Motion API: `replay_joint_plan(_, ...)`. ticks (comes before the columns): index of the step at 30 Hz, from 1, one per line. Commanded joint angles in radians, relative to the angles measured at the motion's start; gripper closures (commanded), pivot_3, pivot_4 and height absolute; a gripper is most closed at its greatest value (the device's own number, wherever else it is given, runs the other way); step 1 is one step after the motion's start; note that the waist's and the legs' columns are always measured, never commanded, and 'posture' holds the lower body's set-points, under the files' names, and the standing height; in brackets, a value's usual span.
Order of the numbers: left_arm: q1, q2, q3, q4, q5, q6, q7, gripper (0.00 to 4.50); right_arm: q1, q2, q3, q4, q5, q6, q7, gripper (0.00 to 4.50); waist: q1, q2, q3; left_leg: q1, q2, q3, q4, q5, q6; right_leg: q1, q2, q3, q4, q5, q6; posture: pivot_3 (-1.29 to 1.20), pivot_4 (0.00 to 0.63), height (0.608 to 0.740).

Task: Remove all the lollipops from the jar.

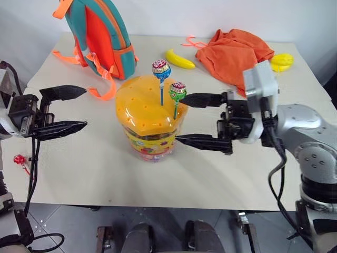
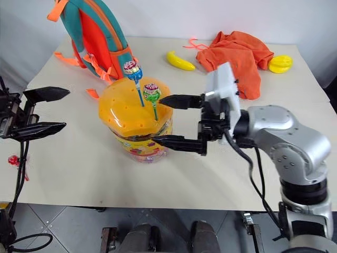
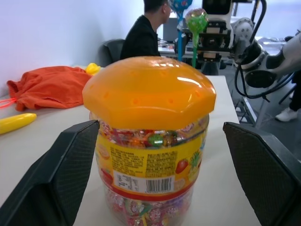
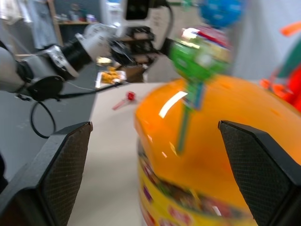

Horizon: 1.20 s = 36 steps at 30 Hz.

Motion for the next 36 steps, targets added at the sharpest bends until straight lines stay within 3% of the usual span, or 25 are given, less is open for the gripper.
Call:
replay_joint_plan(1,0.018,0.006,0.018,-0.017,-0.025,-0.021,-0.006,0.02,-0.043,0.020,0.030,0.036,-0.054,-0.054,0.042,0.00,0.000,0.000,0.000,0.000,0.000,0.000,0.000,0.000,0.000,0.000,0.000,0.000,0.000,0.000,0.000,0.00,0.150,0.740)
replay_joint_plan(4,0.035,0.007,0.027,-0.035,-0.032,-0.019,0.017,0.00,-0.048,0.027,0.022,0.055,-0.067,-0.076,0.062,0.58,0.000,0.000,0.000,0.000,0.000,-0.001,0.000,0.000,0.000,0.000,0.000,0.000,0.001,0.000,0.000,0.00,0.150,0.740)
replay_joint_plan(15,0.048,0.001,0.027,-0.067,-0.061,-0.024,0.056,0.00,-0.100,0.070,-0.013,0.121,-0.074,-0.110,0.072,4.42,-0.016,0.000,0.000,0.000,0.000,-0.003,0.000,0.000,0.000,0.000,0.000,-0.002,0.002,0.000,0.000,0.00,0.150,0.740)
replay_joint_plan(20,0.038,-0.006,0.017,-0.068,-0.069,-0.024,0.062,0.00,-0.134,0.085,-0.055,0.142,-0.053,-0.126,0.077,4.47,-0.023,0.000,0.000,0.000,0.000,-0.004,-0.001,0.000,0.000,0.000,0.000,-0.002,0.002,0.000,0.000,0.00,0.150,0.740)
replay_joint_plan(25,0.022,-0.003,0.008,-0.055,-0.070,-0.023,0.058,0.00,-0.160,0.017,-0.146,0.153,0.026,-0.082,0.116,4.47,-0.020,0.000,0.000,0.000,0.000,-0.005,-0.001,0.000,0.000,0.001,0.000,-0.003,0.002,0.000,0.000,0.00,0.150,0.740)
replay_joint_plan(32,0.007,0.012,0.009,-0.039,-0.071,-0.016,0.035,0.00,-0.193,-0.162,-0.193,0.257,-0.032,-0.018,0.109,4.47,-0.021,0.000,0.000,0.000,0.000,-0.006,-0.001,0.000,0.000,0.002,0.000,-0.003,0.002,0.000,0.000,0.00,0.150,0.740)
replay_joint_plan(36,0.012,0.026,0.022,-0.028,-0.070,-0.014,0.018,0.00,-0.142,-0.341,-0.101,0.379,-0.163,0.096,0.124,4.47,-0.019,0.000,0.000,0.000,-0.001,-0.006,-0.001,0.000,0.000,0.002,-0.001,-0.003,0.002,0.000,0.000,0.00,0.150,0.740)
